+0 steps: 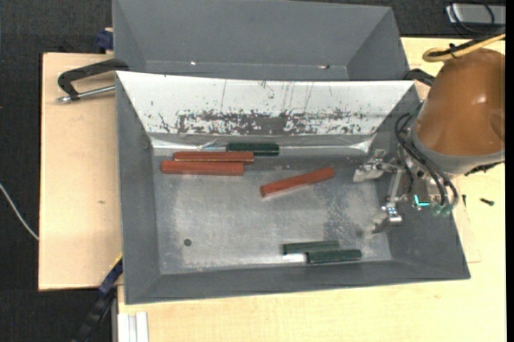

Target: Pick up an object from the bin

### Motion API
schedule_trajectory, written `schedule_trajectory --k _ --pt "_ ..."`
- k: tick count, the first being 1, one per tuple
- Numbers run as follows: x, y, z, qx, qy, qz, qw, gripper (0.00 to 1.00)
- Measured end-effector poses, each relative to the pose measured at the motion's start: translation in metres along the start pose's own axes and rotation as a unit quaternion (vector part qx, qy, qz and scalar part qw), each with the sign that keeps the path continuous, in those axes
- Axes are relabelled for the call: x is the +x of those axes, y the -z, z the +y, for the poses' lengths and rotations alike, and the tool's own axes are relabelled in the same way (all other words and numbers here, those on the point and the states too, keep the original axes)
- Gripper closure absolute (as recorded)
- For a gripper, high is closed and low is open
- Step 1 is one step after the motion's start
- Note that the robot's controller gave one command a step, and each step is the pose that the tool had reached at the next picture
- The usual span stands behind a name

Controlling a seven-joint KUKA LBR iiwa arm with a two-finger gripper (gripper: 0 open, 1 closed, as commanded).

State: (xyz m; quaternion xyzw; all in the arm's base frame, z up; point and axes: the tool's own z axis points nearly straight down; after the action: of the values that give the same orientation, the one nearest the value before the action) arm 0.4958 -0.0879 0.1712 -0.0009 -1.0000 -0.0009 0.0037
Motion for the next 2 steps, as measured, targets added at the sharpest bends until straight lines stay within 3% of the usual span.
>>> schedule_trajectory --k 1,2 --pt "-0.002 0.004 0.000 0.001 0.001 -0.0044 1.0000 0.00" --pt "-0.027 -0.028 0.027 0.001 0.039 -0.0056 0.9992 0.00"
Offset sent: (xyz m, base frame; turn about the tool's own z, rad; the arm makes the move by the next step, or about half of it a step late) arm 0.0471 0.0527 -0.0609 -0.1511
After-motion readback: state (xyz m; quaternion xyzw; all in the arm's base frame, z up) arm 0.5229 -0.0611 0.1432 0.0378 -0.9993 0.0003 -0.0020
